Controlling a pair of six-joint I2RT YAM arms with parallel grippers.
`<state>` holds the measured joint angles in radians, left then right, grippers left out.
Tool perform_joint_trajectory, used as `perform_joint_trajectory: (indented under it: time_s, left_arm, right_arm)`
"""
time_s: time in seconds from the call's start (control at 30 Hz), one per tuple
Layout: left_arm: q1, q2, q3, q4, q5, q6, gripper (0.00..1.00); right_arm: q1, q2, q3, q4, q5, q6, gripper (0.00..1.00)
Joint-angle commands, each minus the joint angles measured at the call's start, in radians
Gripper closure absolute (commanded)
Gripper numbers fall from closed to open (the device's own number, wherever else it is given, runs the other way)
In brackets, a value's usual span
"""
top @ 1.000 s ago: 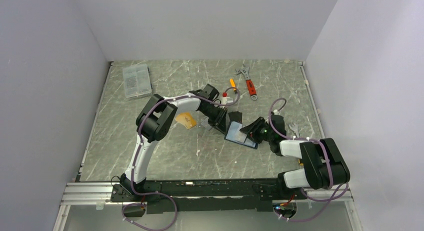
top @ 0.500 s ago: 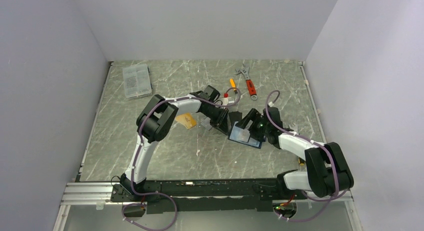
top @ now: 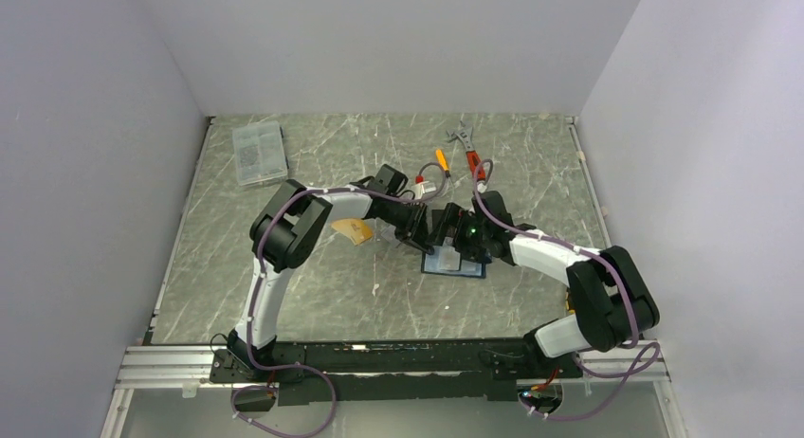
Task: Put the credit cards into the card holder
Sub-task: Insert the credit card into the card holder.
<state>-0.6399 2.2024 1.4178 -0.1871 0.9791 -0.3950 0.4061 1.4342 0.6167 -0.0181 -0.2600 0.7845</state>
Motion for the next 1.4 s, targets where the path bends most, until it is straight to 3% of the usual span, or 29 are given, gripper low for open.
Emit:
perform_joint_trajectory:
  time_s: [0.0,0.43,0.67,0.93,1.07,1.17,1.37]
  left_arm:
    - [0.000,-0.061,-0.038,0.130,0.069,-0.058,0.81]
    - [0.028,-0.086,-0.078,0.120,0.060,-0.025,0.84]
    - [0.031,-0.090,-0.082,0.109,0.053,-0.015,0.86]
    - [0.029,-0.100,-0.086,0.105,0.051,-0.006,0.86]
    - [0.030,-0.105,-0.090,0.097,0.053,-0.001,0.87]
    - [0.029,-0.108,-0.092,0.080,0.053,0.015,0.87]
    - [0.030,-0.114,-0.092,0.039,0.049,0.053,0.88]
  right_arm:
    - [0.032,-0.008,0.039,-0.188,0.032,-0.053,0.00]
    - [0.025,-0.042,0.120,-0.274,-0.050,-0.081,0.02]
    - [-0.034,-0.107,0.077,-0.260,-0.067,-0.050,0.01]
    - [-0.038,-0.129,0.097,-0.343,0.040,-0.067,0.06]
    - [-0.038,-0.164,0.071,-0.333,0.050,-0.060,0.24]
    - [-0.036,-0.160,0.048,-0.325,0.044,-0.053,0.49]
    - [-0.039,-0.154,0.033,-0.353,0.115,-0.062,0.71]
